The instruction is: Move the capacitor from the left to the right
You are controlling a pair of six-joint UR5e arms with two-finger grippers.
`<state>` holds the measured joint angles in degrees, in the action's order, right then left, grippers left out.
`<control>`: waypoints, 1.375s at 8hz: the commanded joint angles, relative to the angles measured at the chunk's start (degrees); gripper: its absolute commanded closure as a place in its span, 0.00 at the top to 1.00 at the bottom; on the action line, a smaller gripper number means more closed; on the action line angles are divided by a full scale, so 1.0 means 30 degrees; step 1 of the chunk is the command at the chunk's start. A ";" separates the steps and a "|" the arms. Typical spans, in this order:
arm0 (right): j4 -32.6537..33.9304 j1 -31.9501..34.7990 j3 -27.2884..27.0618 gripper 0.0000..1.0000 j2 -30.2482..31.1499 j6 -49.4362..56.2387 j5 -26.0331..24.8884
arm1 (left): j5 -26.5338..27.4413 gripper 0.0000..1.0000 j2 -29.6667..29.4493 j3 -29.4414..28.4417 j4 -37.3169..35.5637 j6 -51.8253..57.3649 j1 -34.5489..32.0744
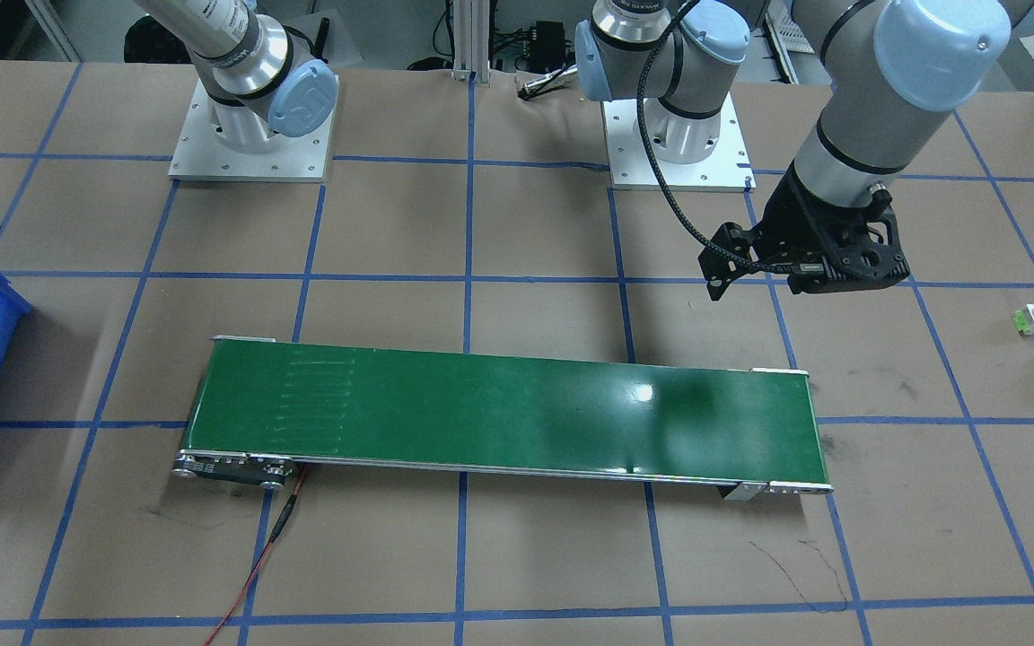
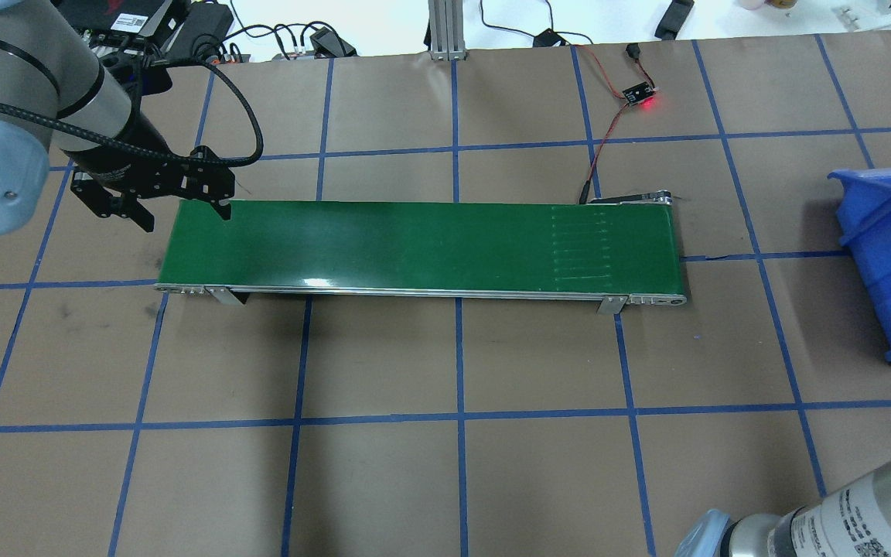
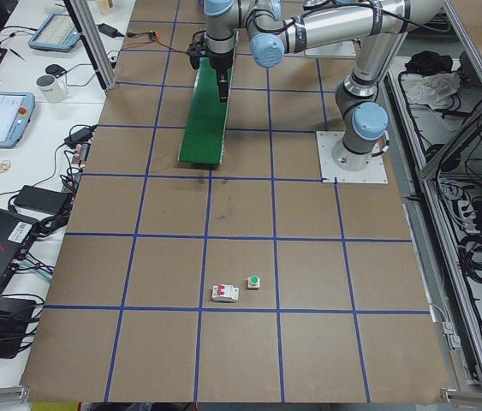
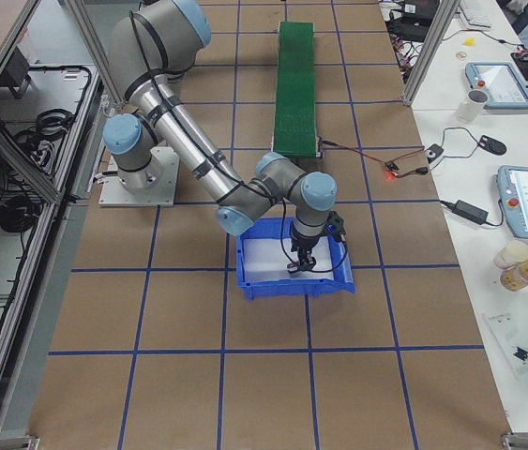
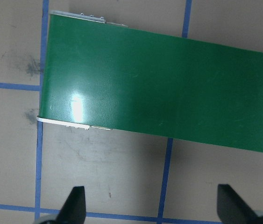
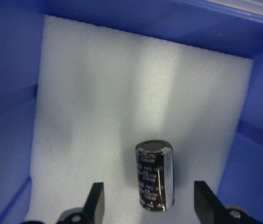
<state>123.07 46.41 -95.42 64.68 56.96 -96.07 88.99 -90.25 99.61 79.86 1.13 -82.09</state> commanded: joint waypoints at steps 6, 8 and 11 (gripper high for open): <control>-1.0398 0.3705 0.1189 1.00 0.7874 -0.5849 0.1234 | 0.0130 1.00 0.0377 0.0018 0.0743 0.0150 0.0001; -1.1519 0.7390 0.2037 1.00 0.8262 -0.9591 0.1060 | 0.0132 1.00 0.0406 -0.0041 0.0948 0.0150 0.0001; -1.1581 1.2904 0.2889 1.00 0.8439 -1.5161 0.1144 | 0.0132 1.00 0.0406 -0.0012 0.0948 0.0150 0.0030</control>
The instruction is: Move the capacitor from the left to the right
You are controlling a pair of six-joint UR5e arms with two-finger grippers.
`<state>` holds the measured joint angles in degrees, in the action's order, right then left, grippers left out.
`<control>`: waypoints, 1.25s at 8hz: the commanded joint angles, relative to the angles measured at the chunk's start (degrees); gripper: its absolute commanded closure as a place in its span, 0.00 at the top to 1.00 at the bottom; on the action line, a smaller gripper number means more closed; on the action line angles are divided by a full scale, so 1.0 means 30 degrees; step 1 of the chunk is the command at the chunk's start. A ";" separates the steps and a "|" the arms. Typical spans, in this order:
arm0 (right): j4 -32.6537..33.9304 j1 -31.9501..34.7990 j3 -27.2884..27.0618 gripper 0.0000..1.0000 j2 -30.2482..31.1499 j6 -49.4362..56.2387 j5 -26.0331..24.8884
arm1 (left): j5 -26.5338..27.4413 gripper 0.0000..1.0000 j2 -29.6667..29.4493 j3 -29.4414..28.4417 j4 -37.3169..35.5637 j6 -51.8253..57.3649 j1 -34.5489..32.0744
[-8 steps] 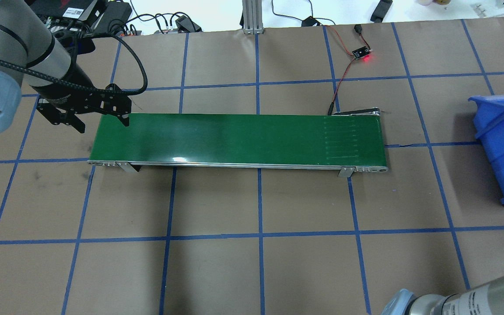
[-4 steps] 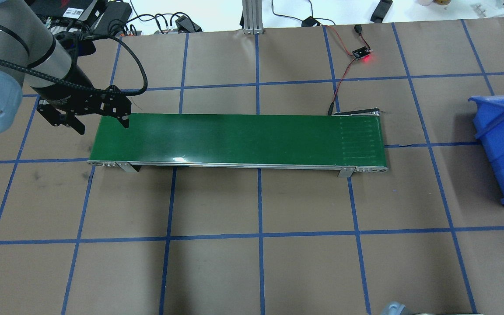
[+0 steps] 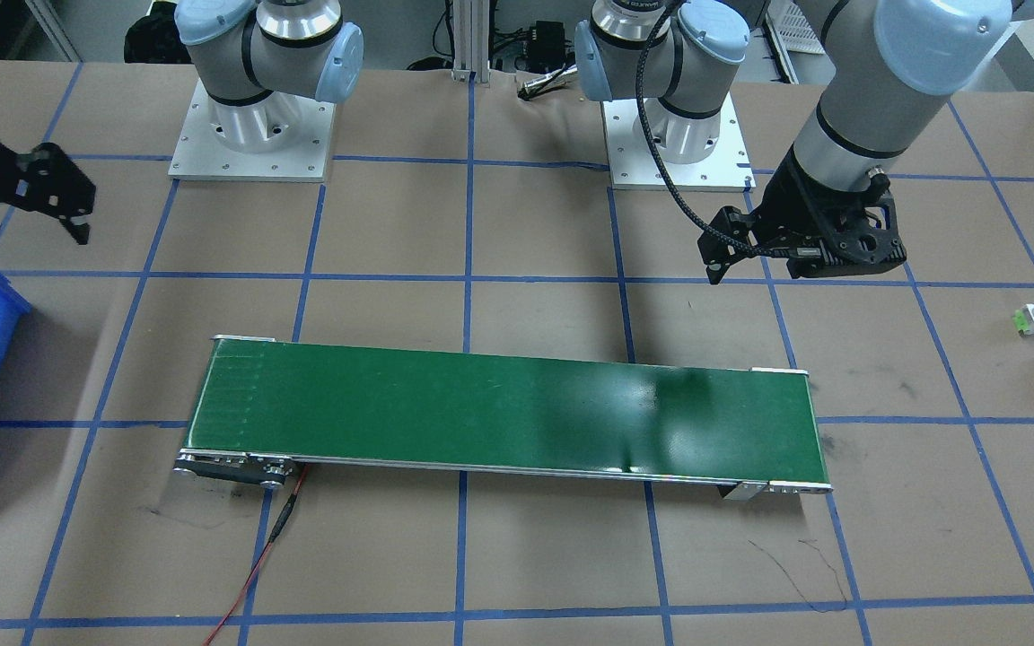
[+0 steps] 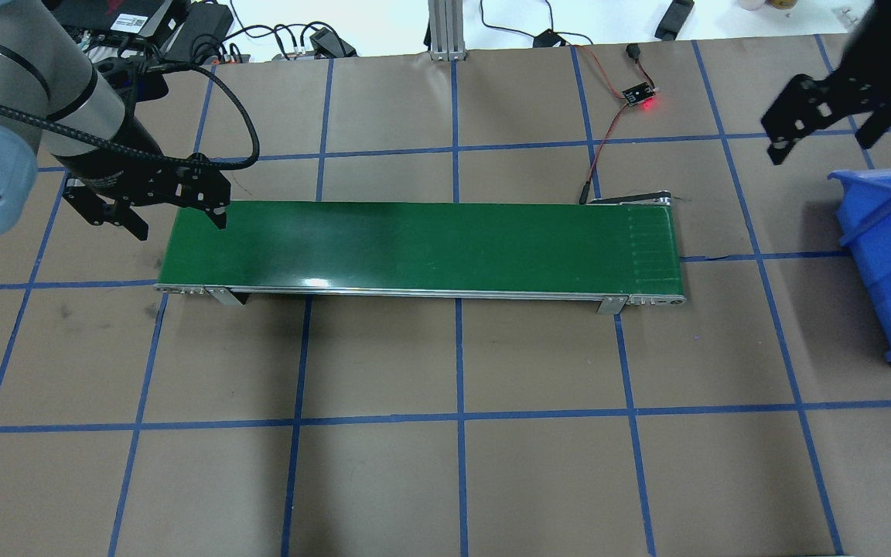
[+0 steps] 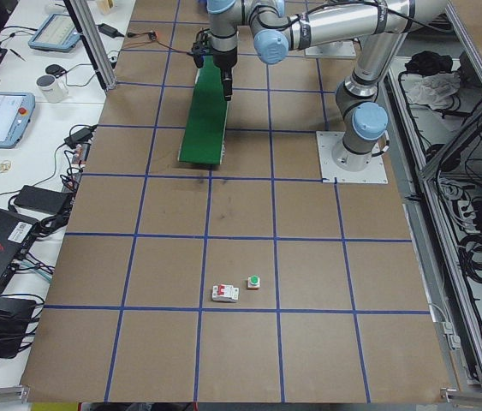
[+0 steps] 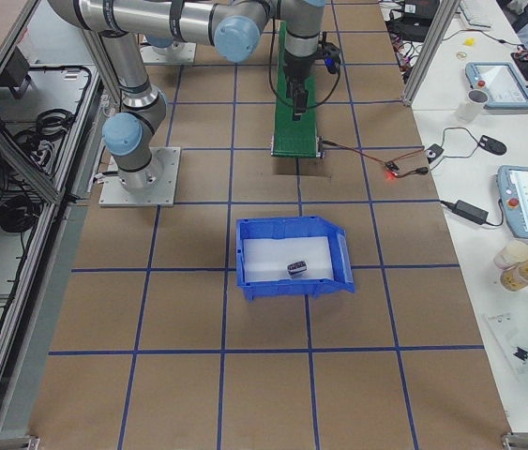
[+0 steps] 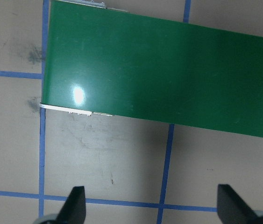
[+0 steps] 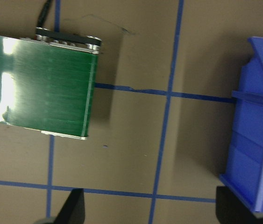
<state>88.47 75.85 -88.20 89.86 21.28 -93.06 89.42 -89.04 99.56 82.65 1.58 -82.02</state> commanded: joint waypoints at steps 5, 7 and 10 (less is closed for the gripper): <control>-0.0076 0.4454 0.0454 1.00 -0.0216 -0.4604 -0.0035 | 0.0048 1.00 0.0001 0.0005 0.0018 0.0001 0.0037; -0.0076 0.4425 0.0424 1.00 -0.0187 -0.4604 -0.0065 | 0.0077 1.00 0.0001 0.0035 0.0018 0.0001 0.0037; -0.0076 0.4425 0.0366 1.00 -0.0217 -0.4575 -0.0094 | 0.0077 1.00 0.0031 0.0005 0.0047 0.0059 0.0330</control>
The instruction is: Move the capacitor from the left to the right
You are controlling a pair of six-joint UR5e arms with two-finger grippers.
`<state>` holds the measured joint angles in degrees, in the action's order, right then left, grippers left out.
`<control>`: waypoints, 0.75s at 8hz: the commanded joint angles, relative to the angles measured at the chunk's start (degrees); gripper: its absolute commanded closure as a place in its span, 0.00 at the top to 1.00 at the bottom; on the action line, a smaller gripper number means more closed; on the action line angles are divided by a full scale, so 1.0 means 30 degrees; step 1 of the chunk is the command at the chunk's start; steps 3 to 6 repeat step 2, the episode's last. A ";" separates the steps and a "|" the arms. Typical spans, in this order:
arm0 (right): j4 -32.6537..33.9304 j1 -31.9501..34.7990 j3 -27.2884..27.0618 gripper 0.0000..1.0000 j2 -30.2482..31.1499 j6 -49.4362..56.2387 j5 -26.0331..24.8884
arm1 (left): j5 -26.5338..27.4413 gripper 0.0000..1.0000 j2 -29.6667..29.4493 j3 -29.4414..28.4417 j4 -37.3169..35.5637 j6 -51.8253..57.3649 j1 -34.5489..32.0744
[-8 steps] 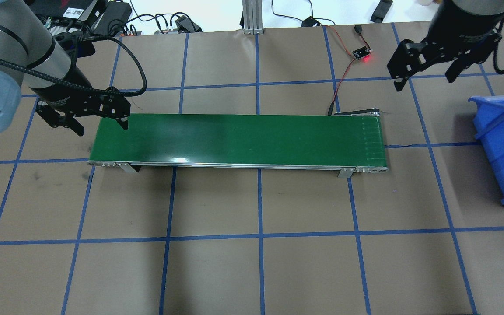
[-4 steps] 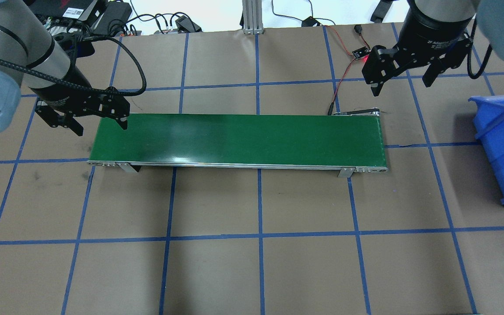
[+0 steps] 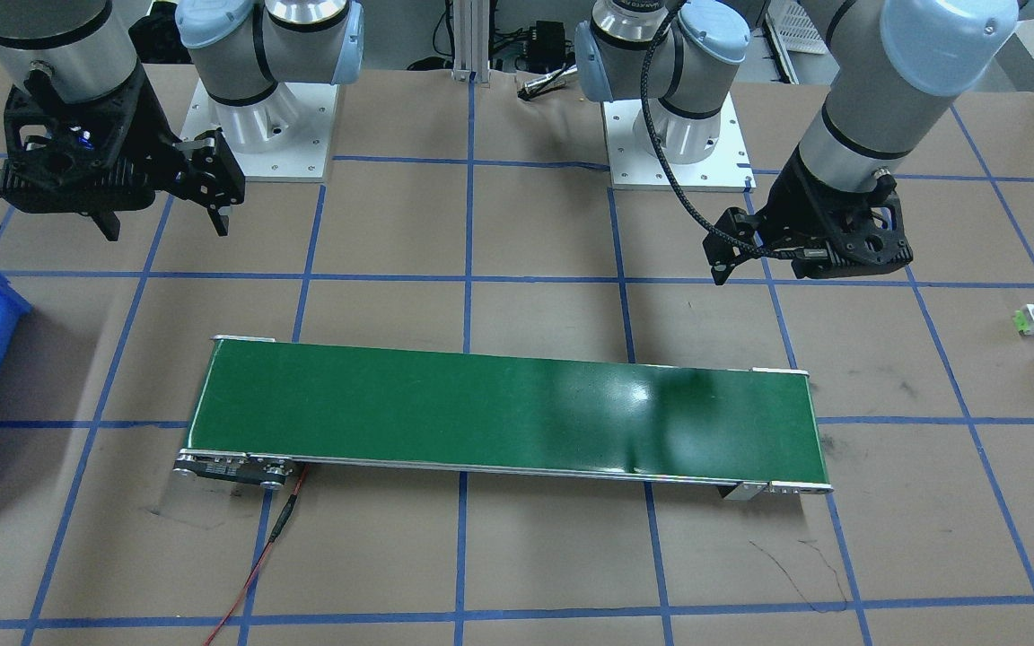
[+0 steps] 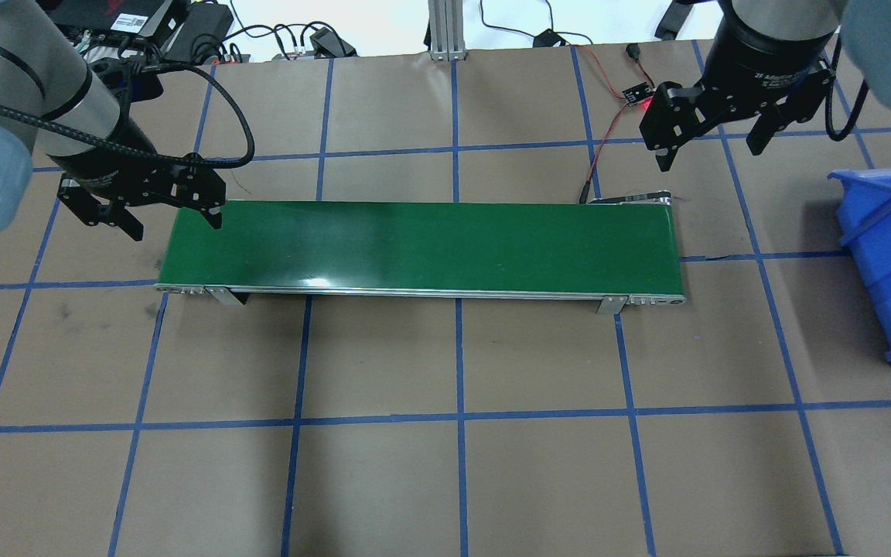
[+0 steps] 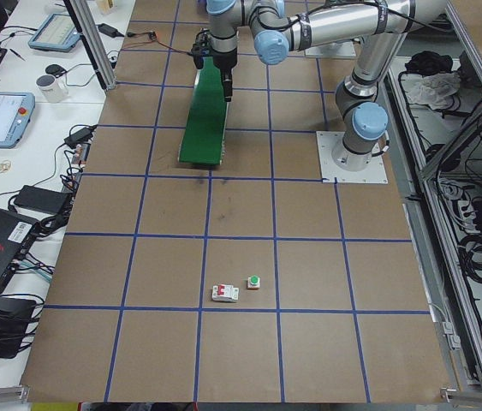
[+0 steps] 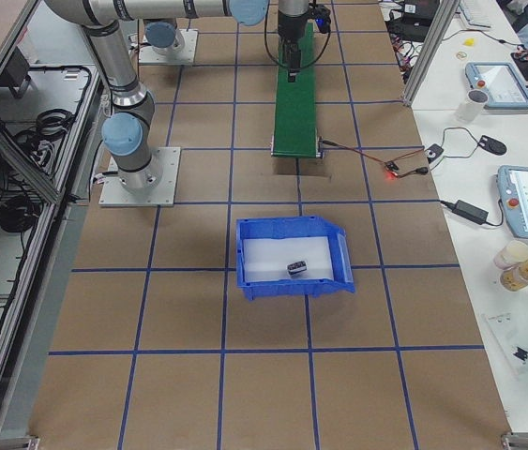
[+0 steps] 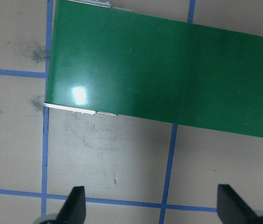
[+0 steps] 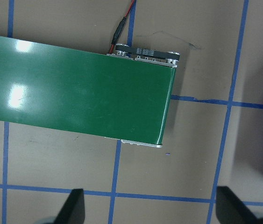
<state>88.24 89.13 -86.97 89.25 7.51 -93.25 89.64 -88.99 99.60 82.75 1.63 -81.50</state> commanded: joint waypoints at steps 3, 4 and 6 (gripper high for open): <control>0.0058 -0.0001 -0.0043 1.00 -0.0013 0.0016 -0.0058 | 0.0003 1.00 0.0014 -0.0008 0.0015 0.0132 0.0185; 0.0058 -0.0001 -0.0043 1.00 -0.0013 0.0016 -0.0058 | 0.0003 1.00 0.0014 -0.0008 0.0015 0.0132 0.0185; 0.0058 -0.0001 -0.0043 1.00 -0.0013 0.0016 -0.0058 | 0.0003 1.00 0.0014 -0.0008 0.0015 0.0132 0.0185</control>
